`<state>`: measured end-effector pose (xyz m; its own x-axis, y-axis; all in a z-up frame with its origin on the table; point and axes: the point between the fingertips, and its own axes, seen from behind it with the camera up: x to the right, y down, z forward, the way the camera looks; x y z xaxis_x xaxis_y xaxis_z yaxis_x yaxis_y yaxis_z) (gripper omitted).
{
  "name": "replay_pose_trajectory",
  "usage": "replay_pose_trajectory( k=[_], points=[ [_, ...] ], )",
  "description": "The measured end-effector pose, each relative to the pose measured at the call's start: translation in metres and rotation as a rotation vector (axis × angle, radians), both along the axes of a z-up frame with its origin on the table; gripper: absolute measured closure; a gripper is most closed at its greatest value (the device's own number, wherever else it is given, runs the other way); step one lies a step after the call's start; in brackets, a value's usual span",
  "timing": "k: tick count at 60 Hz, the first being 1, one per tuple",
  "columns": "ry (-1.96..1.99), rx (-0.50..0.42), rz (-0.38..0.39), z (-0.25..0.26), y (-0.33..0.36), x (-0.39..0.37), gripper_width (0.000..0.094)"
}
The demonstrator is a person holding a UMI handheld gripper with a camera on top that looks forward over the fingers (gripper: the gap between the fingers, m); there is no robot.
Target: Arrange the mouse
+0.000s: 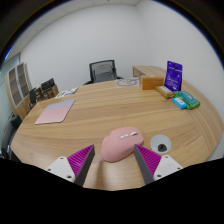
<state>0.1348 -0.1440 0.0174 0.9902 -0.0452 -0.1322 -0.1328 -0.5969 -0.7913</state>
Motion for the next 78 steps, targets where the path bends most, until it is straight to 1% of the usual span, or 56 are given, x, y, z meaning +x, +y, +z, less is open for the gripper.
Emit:
replay_pose_trajectory(
  k=[11, 16, 25, 27, 29, 31, 33, 34, 38, 44, 46, 47, 50, 54, 56, 61, 63, 72, 78],
  points=[
    [-0.003, 0.006, 0.038, -0.005, 0.047, 0.001, 0.0106],
    [-0.005, 0.008, 0.070, -0.007, 0.067, -0.007, 0.0107],
    [-0.022, -0.001, 0.103, -0.013, 0.089, -0.015, 0.0122],
    [-0.033, -0.001, 0.104, -0.015, 0.091, -0.015, 0.0144],
    [-0.043, -0.001, 0.105, -0.016, 0.093, -0.014, 0.0187],
    [-0.053, 0.000, 0.102, -0.018, 0.094, -0.011, 0.0244],
    [-0.062, 0.000, 0.095, -0.020, 0.095, -0.007, 0.0325],
    [-0.064, 0.001, 0.092, -0.020, 0.094, -0.009, 0.0327],
    [-0.072, -0.001, 0.084, -0.021, 0.093, -0.007, 0.0395],
    [-0.085, -0.019, 0.075, -0.023, 0.089, -0.006, 0.0464],
    [-0.077, -0.026, 0.069, -0.023, 0.089, -0.006, 0.0472],
    [-0.076, -0.028, 0.067, -0.023, 0.090, -0.006, 0.0500],
    [-0.077, -0.036, 0.060, -0.022, 0.089, -0.006, 0.0523],
    [-0.084, -0.059, 0.051, -0.019, 0.090, -0.008, 0.0526],
    [-0.084, -0.057, 0.064, -0.010, 0.092, -0.016, 0.0524],
    [-0.113, 0.020, 0.111, 0.035, 0.112, -0.049, 0.0524],
    [-0.115, 0.042, 0.133, 0.052, 0.123, -0.068, 0.0525],
    [-0.090, 0.137, 0.179, 0.117, 0.188, -0.177, 0.0526],
    [-0.094, 0.158, 0.206, 0.119, 0.234, -0.254, 0.0526]
  ],
)
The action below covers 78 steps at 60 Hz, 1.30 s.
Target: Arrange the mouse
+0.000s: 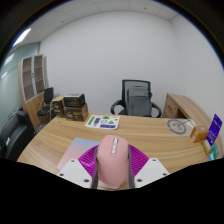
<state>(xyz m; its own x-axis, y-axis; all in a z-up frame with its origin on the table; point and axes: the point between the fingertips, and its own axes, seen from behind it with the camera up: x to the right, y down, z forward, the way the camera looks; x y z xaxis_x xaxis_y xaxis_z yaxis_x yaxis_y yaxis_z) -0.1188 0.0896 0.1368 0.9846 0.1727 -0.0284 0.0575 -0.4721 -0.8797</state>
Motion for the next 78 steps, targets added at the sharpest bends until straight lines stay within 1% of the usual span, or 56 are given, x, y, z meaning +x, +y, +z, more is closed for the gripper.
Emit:
replay_pose_trajectory(
  k=[2, 6, 13, 20, 24, 27, 29, 36, 41, 43, 44, 46, 48, 50, 54, 58, 63, 67, 72, 76, 78],
  points=[
    [0.010, -0.022, 0.000, -0.011, 0.011, -0.024, 0.0527],
    [-0.003, -0.097, -0.013, -0.038, 0.029, -0.057, 0.0527],
    [-0.052, -0.154, -0.036, -0.080, 0.052, -0.091, 0.0526],
    [-0.059, -0.226, -0.063, -0.111, 0.057, -0.102, 0.0525],
    [-0.087, -0.256, -0.049, -0.125, 0.053, -0.103, 0.0526],
    [-0.108, -0.307, -0.038, -0.140, 0.045, -0.102, 0.0516],
    [-0.111, -0.290, -0.033, -0.140, 0.047, -0.101, 0.0518],
    [-0.091, -0.325, -0.047, -0.142, 0.045, -0.102, 0.0509],
    [-0.089, -0.338, -0.046, -0.142, 0.046, -0.102, 0.0403],
    [-0.094, -0.361, -0.040, -0.146, 0.044, -0.102, 0.0363],
    [-0.089, -0.372, -0.035, -0.146, 0.042, -0.103, 0.0333],
    [-0.080, -0.391, -0.036, -0.146, 0.039, -0.103, 0.0213],
    [-0.080, -0.378, -0.049, -0.141, 0.039, -0.098, 0.0072],
    [-0.086, -0.355, -0.063, -0.134, 0.038, -0.093, 0.0110],
    [-0.088, -0.335, -0.083, -0.122, 0.030, -0.088, 0.0100],
    [-0.038, -0.316, -0.080, -0.105, 0.014, -0.094, 0.0102],
    [0.016, -0.294, -0.055, -0.080, -0.020, -0.103, 0.0100],
    [0.036, -0.261, -0.020, -0.059, -0.051, -0.107, 0.0101],
    [0.070, -0.218, -0.023, -0.034, -0.097, -0.100, 0.0105],
    [0.106, -0.200, 0.034, -0.021, -0.143, -0.101, 0.0100],
    [0.120, -0.186, 0.040, -0.013, -0.163, -0.096, 0.0096]
  ],
)
